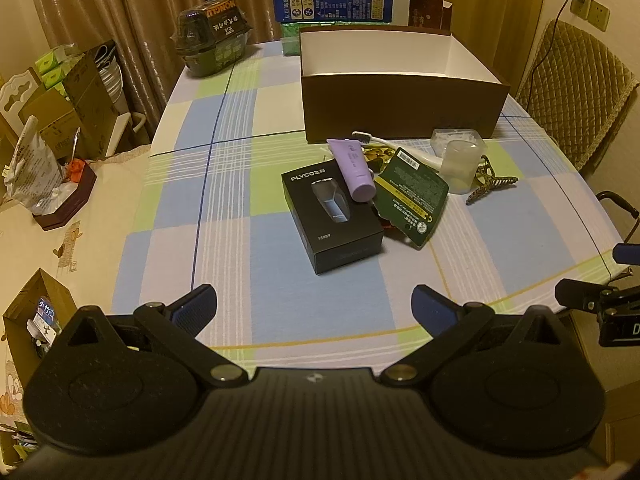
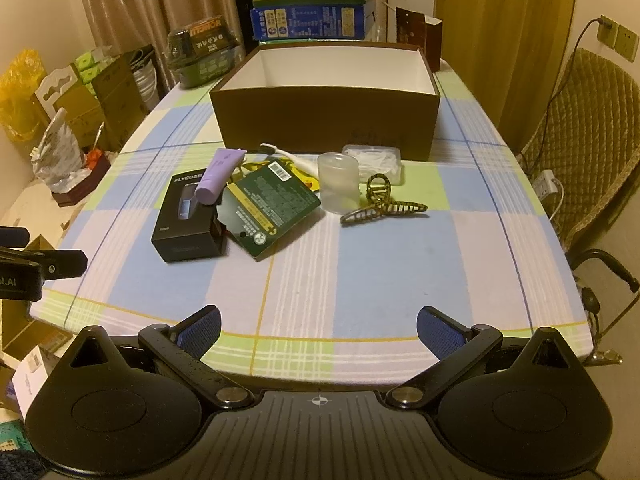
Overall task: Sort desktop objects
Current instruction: 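Move both tools toward the purple tube and gold hair claw clip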
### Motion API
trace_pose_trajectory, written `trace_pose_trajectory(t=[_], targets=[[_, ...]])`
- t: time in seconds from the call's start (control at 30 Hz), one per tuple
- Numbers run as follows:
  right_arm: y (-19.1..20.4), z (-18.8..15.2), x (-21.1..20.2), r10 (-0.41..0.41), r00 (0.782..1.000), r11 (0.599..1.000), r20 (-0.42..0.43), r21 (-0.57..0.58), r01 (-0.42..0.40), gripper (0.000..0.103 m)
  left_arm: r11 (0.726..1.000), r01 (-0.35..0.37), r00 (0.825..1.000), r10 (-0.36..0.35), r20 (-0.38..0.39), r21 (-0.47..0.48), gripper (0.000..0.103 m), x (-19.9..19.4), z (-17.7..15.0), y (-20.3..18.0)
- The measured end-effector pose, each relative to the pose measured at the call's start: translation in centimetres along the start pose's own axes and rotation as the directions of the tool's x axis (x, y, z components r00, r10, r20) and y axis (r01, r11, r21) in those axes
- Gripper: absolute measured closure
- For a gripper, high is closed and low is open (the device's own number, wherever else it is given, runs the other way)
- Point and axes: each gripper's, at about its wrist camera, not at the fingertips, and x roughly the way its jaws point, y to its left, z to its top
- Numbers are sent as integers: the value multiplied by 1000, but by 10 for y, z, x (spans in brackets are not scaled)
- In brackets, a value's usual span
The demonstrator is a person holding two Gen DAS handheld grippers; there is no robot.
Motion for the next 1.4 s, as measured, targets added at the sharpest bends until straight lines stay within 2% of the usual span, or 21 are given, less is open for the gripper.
trace_pose_trajectory(t=[0.3,0.63,1.4], targets=[[-14,5,5,3,1000,1000,0,22,-3,2,1000,-2,1000,2,-6,3,1,5,4,-5],[-28,17,17,16,1000,999,-5,29,-15,2,1000,-9,1000,9,-27,-1,1,23,24,-15],[-75,56,76,40,999,998,-22,41,-39,2,1000,-12,998,11,-56,-28,1,77,64,-24]])
